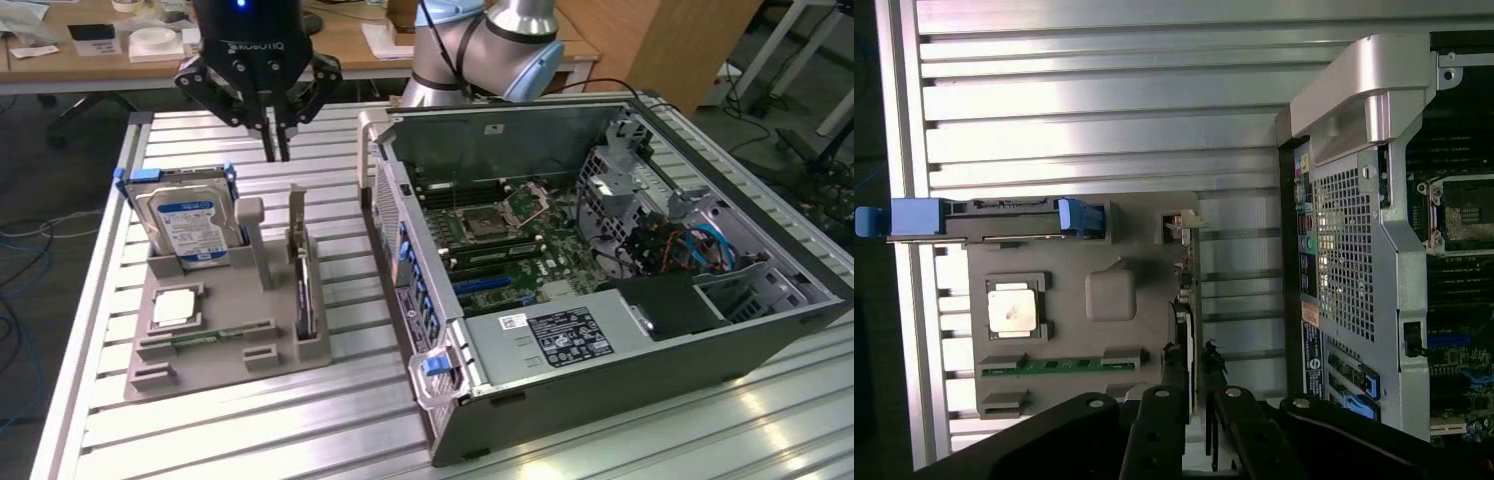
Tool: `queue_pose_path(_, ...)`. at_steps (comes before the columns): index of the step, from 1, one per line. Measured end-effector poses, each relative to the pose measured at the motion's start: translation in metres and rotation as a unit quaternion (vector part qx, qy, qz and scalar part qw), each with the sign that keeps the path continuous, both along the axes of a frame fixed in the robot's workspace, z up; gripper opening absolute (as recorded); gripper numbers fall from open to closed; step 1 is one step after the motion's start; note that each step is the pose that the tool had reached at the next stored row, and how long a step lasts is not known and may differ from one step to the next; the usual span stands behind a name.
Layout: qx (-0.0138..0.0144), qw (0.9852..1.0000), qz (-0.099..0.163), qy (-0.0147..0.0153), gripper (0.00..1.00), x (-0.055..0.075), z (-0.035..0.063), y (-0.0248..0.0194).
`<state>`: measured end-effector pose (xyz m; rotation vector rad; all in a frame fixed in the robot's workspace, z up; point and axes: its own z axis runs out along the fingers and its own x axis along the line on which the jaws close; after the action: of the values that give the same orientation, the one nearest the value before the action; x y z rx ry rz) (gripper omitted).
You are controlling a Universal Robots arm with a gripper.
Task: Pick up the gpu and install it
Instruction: 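Pick up the gpu and move the gpu toward the slot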
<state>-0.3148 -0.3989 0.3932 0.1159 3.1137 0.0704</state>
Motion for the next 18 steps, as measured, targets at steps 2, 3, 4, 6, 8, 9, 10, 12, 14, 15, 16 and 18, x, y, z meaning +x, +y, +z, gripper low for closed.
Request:
queue_pose_path(2,0.0,1.0,0.0,0.0,0.23,0.0,0.0,0.0)
queue_pose_path(3,0.0,1.0,0.0,0.0,0.29,0.0,0.0,0.0)
queue_pose_path(4,0.0,1.0,0.0,0.0,0.35,0.0,0.0,0.0)
queue_pose_path(6,0.0,1.0,0.0,0.0,0.41,0.0,0.0,0.0)
queue_pose_path(8,0.0,1.0,0.0,0.0,0.47,0.0,0.0,0.0)
queue_pose_path(9,0.0,1.0,0.0,0.0,0.53,0.0,-0.0001,0.0)
queue_pose_path(10,0.0,1.0,0.0,0.0009,0.53,0.0003,-0.0004,0.0001)
queue_pose_path(12,0.0,1.0,0.001,0.0051,0.59,0.0024,-0.0022,0.0001)
queue_pose_path(14,0.0,1.0,0.007,0.0072,0.59,0.0028,-0.0045,0.0001)
queue_pose_path(15,-0.0001,0.9999,0.01,0.0075,0.59,0.0028,-0.0055,-0.0002)
queue_pose_path(16,-0.0002,0.9999,0.013,0.0076,0.59,0.0029,-0.0061,-0.0008)
queue_pose_path(18,-0.0002,0.9998,0.017,0.0076,0.59,0.0029,-0.0079,-0.003)
